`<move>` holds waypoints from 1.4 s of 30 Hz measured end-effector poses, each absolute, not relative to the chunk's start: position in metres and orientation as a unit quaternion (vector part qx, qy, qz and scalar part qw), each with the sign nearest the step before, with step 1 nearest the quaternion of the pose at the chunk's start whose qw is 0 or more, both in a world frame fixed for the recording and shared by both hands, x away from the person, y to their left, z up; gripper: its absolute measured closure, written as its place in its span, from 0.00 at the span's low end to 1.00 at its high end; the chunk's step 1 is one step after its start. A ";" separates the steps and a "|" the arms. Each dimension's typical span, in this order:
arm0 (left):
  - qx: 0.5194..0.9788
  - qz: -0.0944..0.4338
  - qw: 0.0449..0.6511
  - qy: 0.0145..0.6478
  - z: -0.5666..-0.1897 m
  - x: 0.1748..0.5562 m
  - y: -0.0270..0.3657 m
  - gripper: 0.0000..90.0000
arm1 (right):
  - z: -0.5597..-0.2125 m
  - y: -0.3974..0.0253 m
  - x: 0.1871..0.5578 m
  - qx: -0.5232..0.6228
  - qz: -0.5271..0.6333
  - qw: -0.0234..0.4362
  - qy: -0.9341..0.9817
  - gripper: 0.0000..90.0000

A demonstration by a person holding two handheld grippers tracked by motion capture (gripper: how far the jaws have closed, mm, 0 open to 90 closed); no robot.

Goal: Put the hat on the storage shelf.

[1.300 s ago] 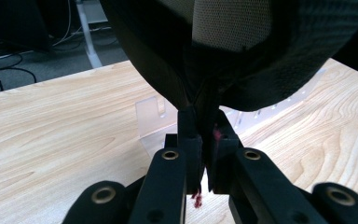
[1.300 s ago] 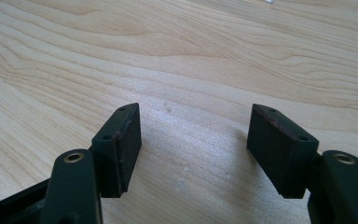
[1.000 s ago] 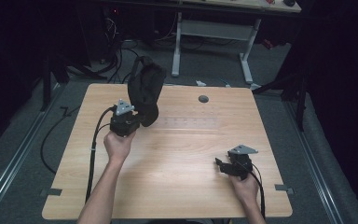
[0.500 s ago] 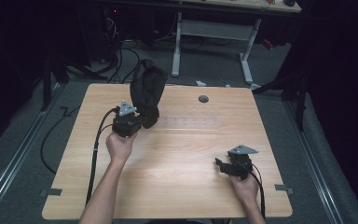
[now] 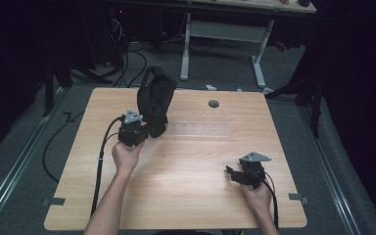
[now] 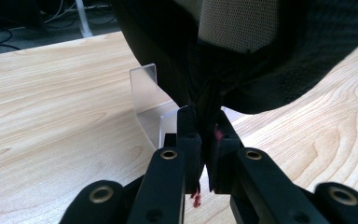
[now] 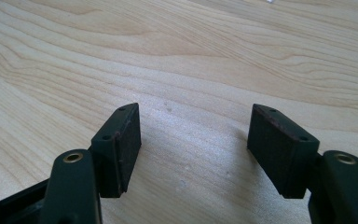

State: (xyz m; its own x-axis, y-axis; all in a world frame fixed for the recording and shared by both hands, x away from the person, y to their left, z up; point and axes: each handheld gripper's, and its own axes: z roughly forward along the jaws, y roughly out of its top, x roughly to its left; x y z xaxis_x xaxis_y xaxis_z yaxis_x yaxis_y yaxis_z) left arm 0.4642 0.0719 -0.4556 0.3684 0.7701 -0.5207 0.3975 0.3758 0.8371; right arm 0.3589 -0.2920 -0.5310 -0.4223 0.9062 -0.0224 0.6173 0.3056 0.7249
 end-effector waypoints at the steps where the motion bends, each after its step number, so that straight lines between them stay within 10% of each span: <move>1: 0.537 0.146 0.628 0.544 -0.455 0.464 0.072 0.94 | -0.531 -0.292 0.359 0.490 0.327 0.220 0.777 0.39; 20: 0.544 0.138 0.608 0.562 -0.461 0.463 0.076 0.48 | -0.531 -0.292 0.359 0.491 0.327 0.220 0.777 0.39; 42: 0.538 0.127 0.612 0.566 -0.455 0.439 0.092 0.39 | -0.531 -0.292 0.359 0.491 0.327 0.220 0.777 0.39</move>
